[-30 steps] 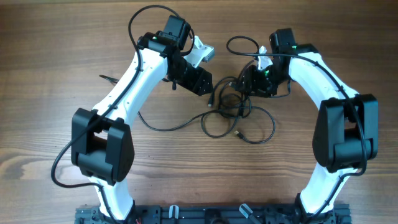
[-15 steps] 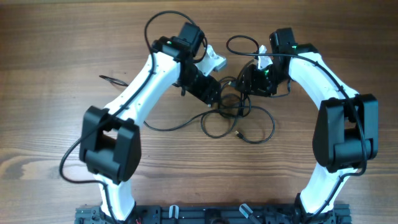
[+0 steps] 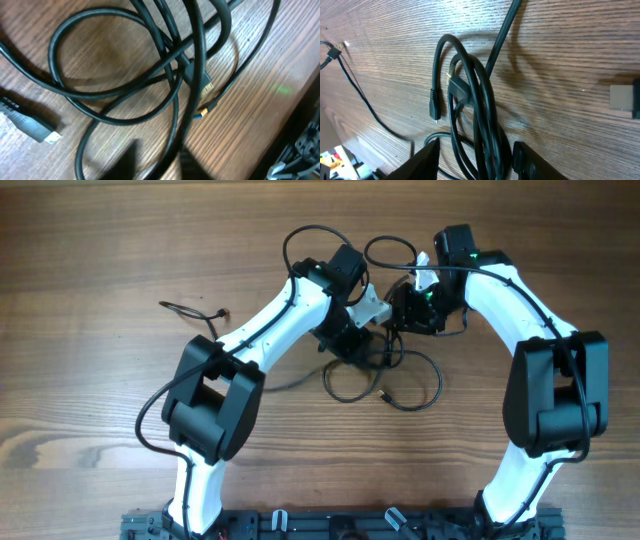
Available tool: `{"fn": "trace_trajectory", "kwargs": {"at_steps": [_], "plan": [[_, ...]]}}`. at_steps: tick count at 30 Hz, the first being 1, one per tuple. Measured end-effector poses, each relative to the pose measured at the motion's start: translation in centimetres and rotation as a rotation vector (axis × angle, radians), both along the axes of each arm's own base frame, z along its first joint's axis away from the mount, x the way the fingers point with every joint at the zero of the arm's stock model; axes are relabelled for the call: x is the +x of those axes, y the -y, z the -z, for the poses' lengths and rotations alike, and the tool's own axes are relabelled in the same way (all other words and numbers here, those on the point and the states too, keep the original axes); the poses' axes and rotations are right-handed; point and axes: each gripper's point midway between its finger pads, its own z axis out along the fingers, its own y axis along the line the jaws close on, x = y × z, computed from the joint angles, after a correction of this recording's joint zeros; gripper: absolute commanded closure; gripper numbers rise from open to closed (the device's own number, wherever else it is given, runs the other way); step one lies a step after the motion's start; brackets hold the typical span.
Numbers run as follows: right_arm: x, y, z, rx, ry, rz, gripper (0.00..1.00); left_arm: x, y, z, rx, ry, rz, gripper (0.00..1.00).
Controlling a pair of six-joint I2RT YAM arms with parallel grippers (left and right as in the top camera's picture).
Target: Untangle cables
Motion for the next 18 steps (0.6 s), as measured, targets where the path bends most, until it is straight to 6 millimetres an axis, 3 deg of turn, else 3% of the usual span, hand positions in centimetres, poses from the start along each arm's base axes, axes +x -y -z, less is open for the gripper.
{"fn": "trace_trajectory", "kwargs": {"at_steps": [9,13,16,18], "plan": [[0.4,-0.1,-0.1,0.005,0.01,0.016,0.51,0.0,-0.8,-0.6,0.021,-0.035,-0.063,0.96],[0.2,-1.3,-0.9,0.088,0.008,-0.007,0.49,0.4,-0.8,-5.0,-0.034,0.034,-0.113,0.96],[0.4,-3.1,-3.1,0.22,0.04,-0.064,0.42,0.4,-1.2,-10.3,-0.104,0.108,-0.185,0.96],[1.0,-3.7,-4.5,0.271,0.078,-0.091,0.37,0.6,-1.6,-12.2,-0.137,0.123,-0.222,0.96]]}}
